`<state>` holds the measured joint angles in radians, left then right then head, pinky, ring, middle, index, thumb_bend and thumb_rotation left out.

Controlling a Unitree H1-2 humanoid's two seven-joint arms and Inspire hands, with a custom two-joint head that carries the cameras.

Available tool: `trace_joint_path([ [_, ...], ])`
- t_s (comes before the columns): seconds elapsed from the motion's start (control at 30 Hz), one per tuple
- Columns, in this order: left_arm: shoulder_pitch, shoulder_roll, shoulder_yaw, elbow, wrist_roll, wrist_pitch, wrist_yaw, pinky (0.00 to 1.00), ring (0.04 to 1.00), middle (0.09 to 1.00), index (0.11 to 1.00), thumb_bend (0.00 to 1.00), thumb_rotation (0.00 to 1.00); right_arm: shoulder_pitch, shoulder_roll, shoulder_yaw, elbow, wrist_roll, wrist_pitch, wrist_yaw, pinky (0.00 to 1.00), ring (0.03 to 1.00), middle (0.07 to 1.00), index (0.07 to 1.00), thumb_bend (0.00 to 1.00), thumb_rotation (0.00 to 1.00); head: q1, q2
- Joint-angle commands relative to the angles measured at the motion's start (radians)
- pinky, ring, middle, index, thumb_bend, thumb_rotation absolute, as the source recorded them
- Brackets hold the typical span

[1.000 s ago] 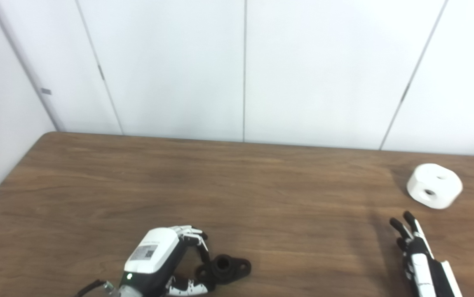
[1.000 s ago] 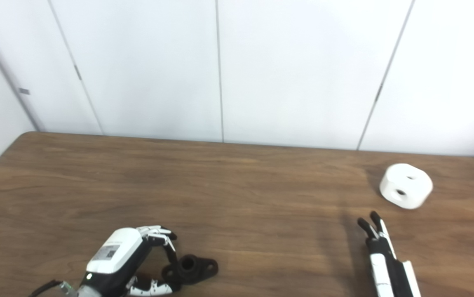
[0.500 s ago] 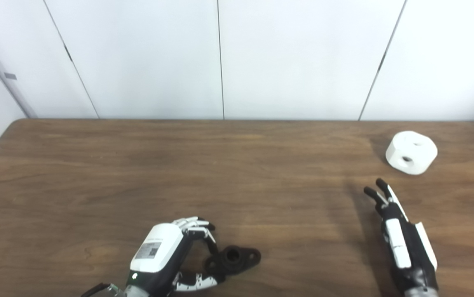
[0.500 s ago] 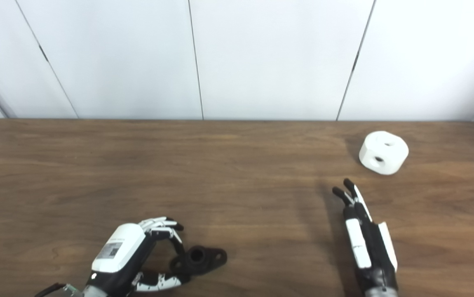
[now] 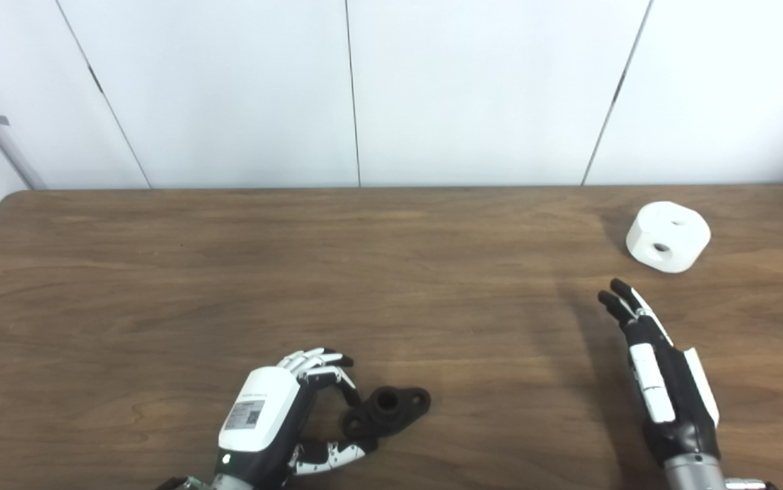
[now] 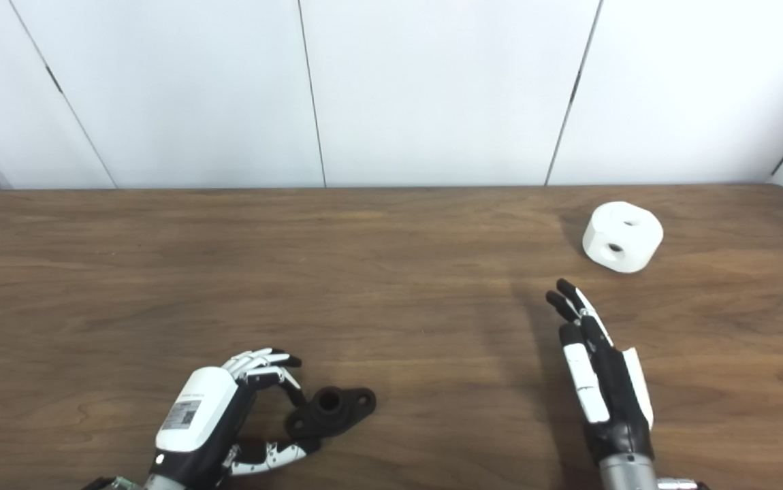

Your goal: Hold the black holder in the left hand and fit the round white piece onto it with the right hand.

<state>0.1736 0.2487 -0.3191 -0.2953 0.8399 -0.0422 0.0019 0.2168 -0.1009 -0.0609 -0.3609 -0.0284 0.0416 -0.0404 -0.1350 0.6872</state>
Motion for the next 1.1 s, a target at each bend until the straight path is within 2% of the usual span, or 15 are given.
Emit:
trace_joint_path([
  [0.0,0.019,0.007,-0.017,0.044,0.012,-0.002,-0.022,0.84,0.841,0.78,0.486,0.52,0.04,0.063,0.012,-0.005,-0.043,-0.012,-0.006,-0.004,1.0,0.954,0.89,0.9,0.58,0.86,-0.029,-0.018],
  [0.13,0.016,0.006,-0.018,0.054,0.013,-0.009,-0.018,0.83,0.836,0.771,0.486,0.52,0.04,0.051,-0.02,-0.028,-0.075,-0.039,0.005,0.002,1.0,0.953,0.903,0.904,0.6,0.8,-0.033,-0.026],
  [0.23,0.013,0.007,-0.02,0.059,0.013,-0.011,-0.017,0.83,0.835,0.767,0.486,0.52,0.04,0.032,-0.044,-0.05,-0.097,-0.11,0.016,-0.003,0.98,0.949,0.905,0.912,0.58,0.76,-0.047,-0.04],
  [0.4,0.01,0.012,-0.017,0.068,0.001,-0.014,-0.012,0.82,0.834,0.771,0.486,0.52,0.04,-0.011,-0.045,-0.087,-0.111,-0.143,0.054,0.001,0.97,0.942,0.904,0.935,0.62,0.66,-0.069,-0.062],
  [0.5,0.009,0.016,-0.013,0.07,-0.01,-0.016,-0.015,0.83,0.834,0.77,0.486,0.52,0.04,-0.049,-0.054,-0.099,-0.109,-0.164,0.066,0.0,0.96,0.943,0.912,0.944,0.65,0.62,-0.1,-0.08],
  [0.6,0.005,0.026,-0.01,0.089,-0.02,-0.029,-0.004,0.82,0.831,0.767,0.486,0.52,0.04,-0.108,-0.074,-0.102,-0.09,-0.267,0.075,-0.023,0.93,0.922,0.905,0.939,0.68,0.59,-0.144,-0.106],
  [0.7,0.004,0.033,-0.008,0.101,-0.023,-0.038,0.004,0.82,0.83,0.767,0.486,0.52,0.04,-0.158,-0.091,-0.103,-0.08,-0.33,0.113,-0.028,0.98,0.927,0.902,0.936,0.7,0.54,-0.169,-0.121],
  [0.9,0.0,0.047,0.003,0.129,-0.042,-0.075,0.022,0.81,0.828,0.763,0.486,0.52,0.04,-0.26,-0.133,-0.11,-0.061,-0.412,0.198,-0.028,0.98,0.937,0.907,0.93,0.73,0.5,-0.214,-0.138],
  [1.07,-0.003,0.053,0.004,0.141,-0.033,-0.086,0.031,0.83,0.822,0.761,0.486,0.52,0.04,-0.332,-0.198,-0.114,-0.041,-0.469,0.233,-0.011,0.96,0.936,0.907,0.913,0.73,0.48,-0.225,-0.142],
])
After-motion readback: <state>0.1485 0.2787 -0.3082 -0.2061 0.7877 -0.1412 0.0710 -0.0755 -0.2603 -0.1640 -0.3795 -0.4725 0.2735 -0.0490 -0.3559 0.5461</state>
